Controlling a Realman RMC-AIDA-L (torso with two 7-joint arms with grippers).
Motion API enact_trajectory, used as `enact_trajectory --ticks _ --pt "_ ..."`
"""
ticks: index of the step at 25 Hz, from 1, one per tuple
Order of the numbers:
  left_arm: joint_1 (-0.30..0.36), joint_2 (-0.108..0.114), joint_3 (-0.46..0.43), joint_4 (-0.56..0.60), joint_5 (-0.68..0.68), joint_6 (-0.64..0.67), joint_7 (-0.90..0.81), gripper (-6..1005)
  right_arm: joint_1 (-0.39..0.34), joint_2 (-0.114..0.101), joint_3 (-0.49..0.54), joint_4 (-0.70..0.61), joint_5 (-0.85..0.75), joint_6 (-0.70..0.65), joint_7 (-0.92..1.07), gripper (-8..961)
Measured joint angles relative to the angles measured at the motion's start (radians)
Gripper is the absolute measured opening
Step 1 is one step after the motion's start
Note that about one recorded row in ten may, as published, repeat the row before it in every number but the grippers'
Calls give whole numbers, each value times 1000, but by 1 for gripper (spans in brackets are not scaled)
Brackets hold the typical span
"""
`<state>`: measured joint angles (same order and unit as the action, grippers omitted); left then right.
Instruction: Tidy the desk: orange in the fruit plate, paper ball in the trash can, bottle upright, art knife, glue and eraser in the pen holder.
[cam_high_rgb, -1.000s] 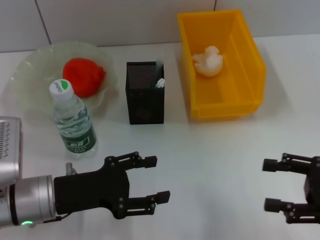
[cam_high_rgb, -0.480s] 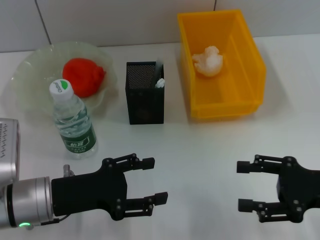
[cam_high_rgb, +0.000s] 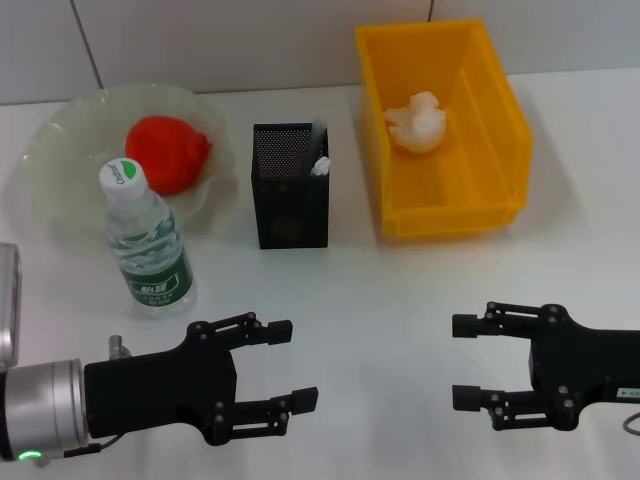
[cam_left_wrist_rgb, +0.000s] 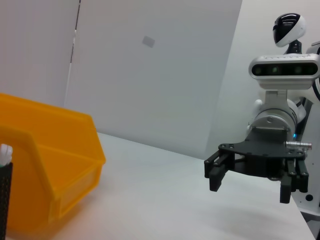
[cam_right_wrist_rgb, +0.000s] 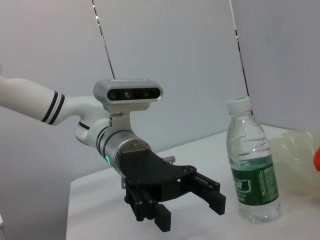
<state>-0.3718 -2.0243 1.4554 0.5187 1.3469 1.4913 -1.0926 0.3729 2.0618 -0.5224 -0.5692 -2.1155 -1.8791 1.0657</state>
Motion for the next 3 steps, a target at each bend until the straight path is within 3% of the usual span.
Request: enact_trajectory --ticks 3 --pt "0 1 2 0 0 1 -1 805 8 1 -1 3 0 1 1 777"
